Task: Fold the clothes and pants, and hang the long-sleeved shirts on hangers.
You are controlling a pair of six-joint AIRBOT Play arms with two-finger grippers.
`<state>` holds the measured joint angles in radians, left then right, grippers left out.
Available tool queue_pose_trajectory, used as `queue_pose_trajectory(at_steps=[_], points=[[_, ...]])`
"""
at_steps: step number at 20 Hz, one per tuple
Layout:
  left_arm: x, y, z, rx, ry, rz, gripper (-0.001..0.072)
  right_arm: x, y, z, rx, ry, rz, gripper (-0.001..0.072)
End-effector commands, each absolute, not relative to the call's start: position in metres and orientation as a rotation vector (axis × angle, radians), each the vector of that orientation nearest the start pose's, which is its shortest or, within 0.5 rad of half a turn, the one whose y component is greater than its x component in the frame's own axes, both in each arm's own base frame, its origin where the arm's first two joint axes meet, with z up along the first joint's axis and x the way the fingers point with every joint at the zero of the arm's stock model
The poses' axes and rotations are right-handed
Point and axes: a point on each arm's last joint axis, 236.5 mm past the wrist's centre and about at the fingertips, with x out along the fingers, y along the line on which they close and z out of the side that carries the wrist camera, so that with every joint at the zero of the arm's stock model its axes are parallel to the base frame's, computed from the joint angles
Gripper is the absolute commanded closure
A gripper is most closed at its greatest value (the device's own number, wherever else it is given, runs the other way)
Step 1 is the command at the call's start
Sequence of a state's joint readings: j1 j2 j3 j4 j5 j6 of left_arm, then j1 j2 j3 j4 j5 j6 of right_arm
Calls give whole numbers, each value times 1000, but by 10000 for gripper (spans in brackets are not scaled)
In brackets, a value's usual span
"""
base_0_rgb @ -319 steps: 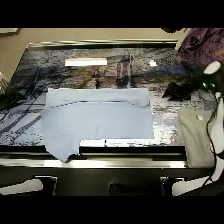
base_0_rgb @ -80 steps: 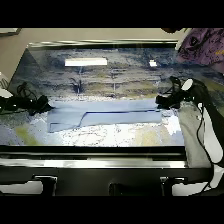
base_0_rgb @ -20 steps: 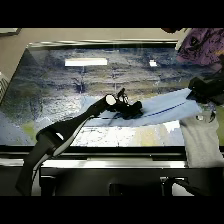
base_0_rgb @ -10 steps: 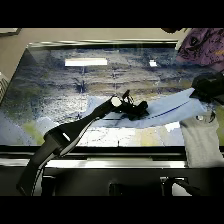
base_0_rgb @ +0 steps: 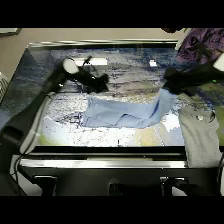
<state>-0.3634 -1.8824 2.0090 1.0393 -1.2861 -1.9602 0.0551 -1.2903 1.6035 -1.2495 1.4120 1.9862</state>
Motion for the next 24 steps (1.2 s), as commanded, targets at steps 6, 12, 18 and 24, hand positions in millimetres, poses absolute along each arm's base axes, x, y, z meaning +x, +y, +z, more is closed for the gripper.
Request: queue_pose_trajectory(at_steps=[6, 12, 18, 24], points=[[462, -82, 157, -441, 1201, -157, 687, 422, 308, 130, 708, 1107, 305, 674], [458, -31, 163, -464, 1182, -89, 686, 420, 383, 90, 756, 1119, 378, 674], [460, -11, 158, -398, 1177, -48, 686, 416, 410, 46, 771, 1187, 372, 674], [461, -9, 154, -396, 1182, -41, 686, 406, 423, 8, 737, 1257, 364, 462]])
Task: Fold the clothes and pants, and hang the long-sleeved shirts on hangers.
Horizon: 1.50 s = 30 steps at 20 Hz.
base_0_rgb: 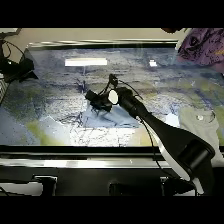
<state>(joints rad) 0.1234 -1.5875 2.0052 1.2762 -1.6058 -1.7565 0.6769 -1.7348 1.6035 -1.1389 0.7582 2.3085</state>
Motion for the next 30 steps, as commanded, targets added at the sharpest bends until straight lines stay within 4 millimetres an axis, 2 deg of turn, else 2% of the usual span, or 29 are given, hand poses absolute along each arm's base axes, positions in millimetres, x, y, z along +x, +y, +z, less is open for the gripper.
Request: queue_pose_trajectory(at_steps=[1, 2, 4, 5, 7, 9, 10, 11, 12, 13, 14, 16, 17, 18, 20, 22, 25, 30], points=[[461, -9, 153, -397, 1184, -41, 685, 405, 424, 7, 731, 1261, 381, 394], [462, -9, 152, -397, 1185, -40, 686, 403, 427, 10, 725, 1261, 405, 364], [462, -9, 151, -397, 1188, -40, 686, 401, 427, 18, 708, 1252, 433, 222], [462, -9, 150, -398, 1189, -40, 686, 400, 426, 24, 695, 1241, 446, 214], [463, -9, 150, -398, 1189, -39, 686, 405, 410, 37, 693, 1236, 435, 215], [463, -9, 150, -398, 1189, -40, 685, 416, 377, 50, 688, 1242, 407, 212], [463, -9, 150, -398, 1189, -40, 685, 424, 352, 59, 669, 1235, 398, 204], [463, -9, 150, -398, 1189, -40, 686, 431, 324, 68, 642, 1227, 393, 127], [463, -9, 150, -398, 1189, -40, 686, 438, 288, 78, 614, 1223, 386, 94], [463, -9, 150, -398, 1189, -39, 686, 443, 250, 86, 593, 1220, 370, 94], [463, -9, 150, -397, 1189, -40, 686, 449, 206, 91, 577, 1216, 338, 77], [463, -9, 150, -397, 1189, -39, 686, 454, 128, 89, 593, 1218, 275, 75], [463, -8, 150, -394, 1189, -39, 686, 452, 101, 83, 629, 1231, 269, 75], [463, -7, 150, -396, 1189, -37, 685, 449, 84, 73, 683, 1238, 285, 76], [463, -4, 150, -400, 1187, -31, 685, 439, 72, 45, 796, 1256, 328, 76], [463, -1, 150, -404, 1186, -25, 686, 422, 76, 5, 837, 1316, 349, 78], [462, 3, 150, -388, 1184, -25, 686, 410, 100, -37, 916, 1359, 420, 80], [463, 3, 150, -387, 1184, -26, 685, 401, 133, -77, 936, 1425, 483, 102]])
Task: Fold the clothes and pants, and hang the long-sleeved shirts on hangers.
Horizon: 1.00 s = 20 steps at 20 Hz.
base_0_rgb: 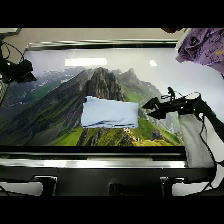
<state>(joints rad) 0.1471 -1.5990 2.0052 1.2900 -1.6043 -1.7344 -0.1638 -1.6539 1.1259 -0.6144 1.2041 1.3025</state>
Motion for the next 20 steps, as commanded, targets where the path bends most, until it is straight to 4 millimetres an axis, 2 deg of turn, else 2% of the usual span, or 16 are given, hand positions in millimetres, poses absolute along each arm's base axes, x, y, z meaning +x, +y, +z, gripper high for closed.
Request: queue_pose_trajectory(at_steps=[1, 4, 5, 7, 8, 10, 11, 13, 14, 16, 20], points=[[463, 3, 150, -387, 1184, -26, 686, 399, 141, -84, 924, 1441, 487, 107], [463, 3, 150, -387, 1185, -26, 685, 399, 158, -96, 898, 1455, 483, 194], [463, 3, 150, -387, 1185, -26, 685, 398, 163, -97, 895, 1459, 480, 202], [463, 3, 150, -387, 1184, -25, 685, 396, 171, -97, 880, 1465, 492, 277], [463, 3, 150, -387, 1184, -25, 686, 395, 175, -97, 874, 1469, 498, 328], [463, 3, 150, -387, 1184, -25, 685, 397, 182, -91, 897, 1460, 519, 602], [463, 3, 150, -387, 1184, -25, 685, 400, 184, -85, 904, 1448, 536, 674], [463, 3, 150, -387, 1184, -25, 686, 418, 182, -63, 882, 1398, 550, 675], [463, 3, 150, -387, 1184, -26, 685, 432, 176, -49, 875, 1372, 526, 675], [463, 3, 150, -387, 1184, -26, 685, 465, 149, -21, 883, 1309, 451, 675], [463, 3, 150, -388, 1185, -26, 685, 522, 76, 44, 942, 1117, 322, 675]])
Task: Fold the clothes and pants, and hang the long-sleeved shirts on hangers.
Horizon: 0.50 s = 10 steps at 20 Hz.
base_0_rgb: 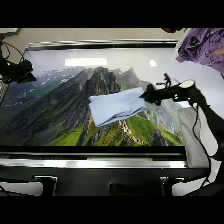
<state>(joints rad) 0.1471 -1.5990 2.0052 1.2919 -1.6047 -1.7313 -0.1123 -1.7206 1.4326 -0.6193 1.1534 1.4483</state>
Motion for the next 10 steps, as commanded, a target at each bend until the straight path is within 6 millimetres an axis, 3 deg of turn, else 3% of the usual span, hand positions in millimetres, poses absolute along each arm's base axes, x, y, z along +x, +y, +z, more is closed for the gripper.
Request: queue_pose_trajectory(at_steps=[1, 5, 10], points=[[463, 3, 150, -387, 1185, -26, 685, 530, 56, 58, 954, 1075, 295, 675], [463, 3, 150, -392, 1185, -23, 685, 546, -35, 100, 1003, 934, 130, 675], [463, 3, 150, -395, 1185, -21, 685, 530, -152, 135, 1102, 757, -150, 675]])
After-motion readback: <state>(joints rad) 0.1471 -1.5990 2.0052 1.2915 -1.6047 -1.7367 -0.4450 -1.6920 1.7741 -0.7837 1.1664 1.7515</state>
